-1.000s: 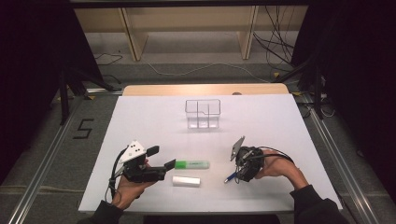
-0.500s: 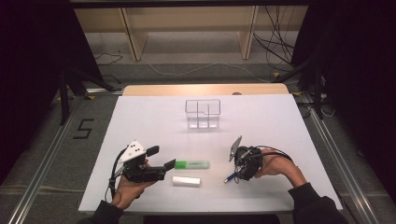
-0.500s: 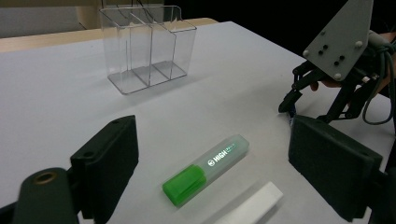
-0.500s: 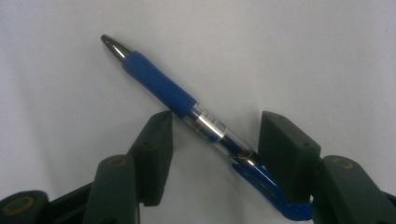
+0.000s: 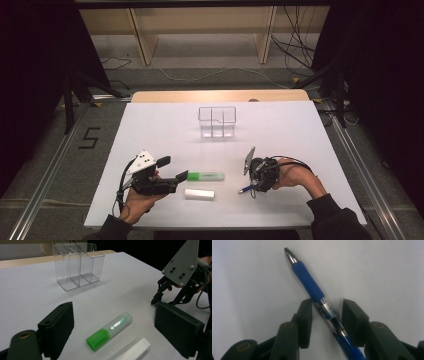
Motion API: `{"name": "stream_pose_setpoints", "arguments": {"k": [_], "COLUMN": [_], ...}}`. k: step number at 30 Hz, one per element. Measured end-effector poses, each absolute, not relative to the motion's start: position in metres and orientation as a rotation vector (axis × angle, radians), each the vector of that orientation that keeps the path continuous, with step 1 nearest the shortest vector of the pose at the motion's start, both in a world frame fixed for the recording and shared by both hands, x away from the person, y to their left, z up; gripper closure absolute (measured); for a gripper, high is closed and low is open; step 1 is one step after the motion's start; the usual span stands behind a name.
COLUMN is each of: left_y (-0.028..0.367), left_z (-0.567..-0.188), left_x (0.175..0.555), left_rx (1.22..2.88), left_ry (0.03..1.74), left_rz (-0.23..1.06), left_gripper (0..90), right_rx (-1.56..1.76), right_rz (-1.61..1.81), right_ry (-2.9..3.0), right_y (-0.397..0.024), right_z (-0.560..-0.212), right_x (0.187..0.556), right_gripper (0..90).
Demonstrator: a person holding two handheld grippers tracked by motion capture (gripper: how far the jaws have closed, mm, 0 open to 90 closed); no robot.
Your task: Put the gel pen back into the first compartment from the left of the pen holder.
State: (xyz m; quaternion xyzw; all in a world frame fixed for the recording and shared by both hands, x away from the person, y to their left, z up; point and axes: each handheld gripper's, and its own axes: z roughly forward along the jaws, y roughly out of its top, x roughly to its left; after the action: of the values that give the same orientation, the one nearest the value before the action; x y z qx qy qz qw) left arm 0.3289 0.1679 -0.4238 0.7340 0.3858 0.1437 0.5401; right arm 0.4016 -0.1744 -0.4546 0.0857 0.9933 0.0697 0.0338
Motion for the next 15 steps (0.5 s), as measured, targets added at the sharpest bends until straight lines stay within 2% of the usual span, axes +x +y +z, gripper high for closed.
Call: {"name": "stream_pose_setpoints", "arguments": {"k": [15], "left_y": [0.1693], "left_z": [-0.4233], "left_x": [0.3292], "left_rx": [1.741], "left_ry": [0.922], "left_rz": [0.342], "left_gripper": [15.8], "right_rx": [0.17], "right_rz": [0.129], "right_ry": [3.064], "right_y": [-0.1658], "right_z": [-0.4537], "right_x": [0.3973], "right_gripper": [78.9]}}
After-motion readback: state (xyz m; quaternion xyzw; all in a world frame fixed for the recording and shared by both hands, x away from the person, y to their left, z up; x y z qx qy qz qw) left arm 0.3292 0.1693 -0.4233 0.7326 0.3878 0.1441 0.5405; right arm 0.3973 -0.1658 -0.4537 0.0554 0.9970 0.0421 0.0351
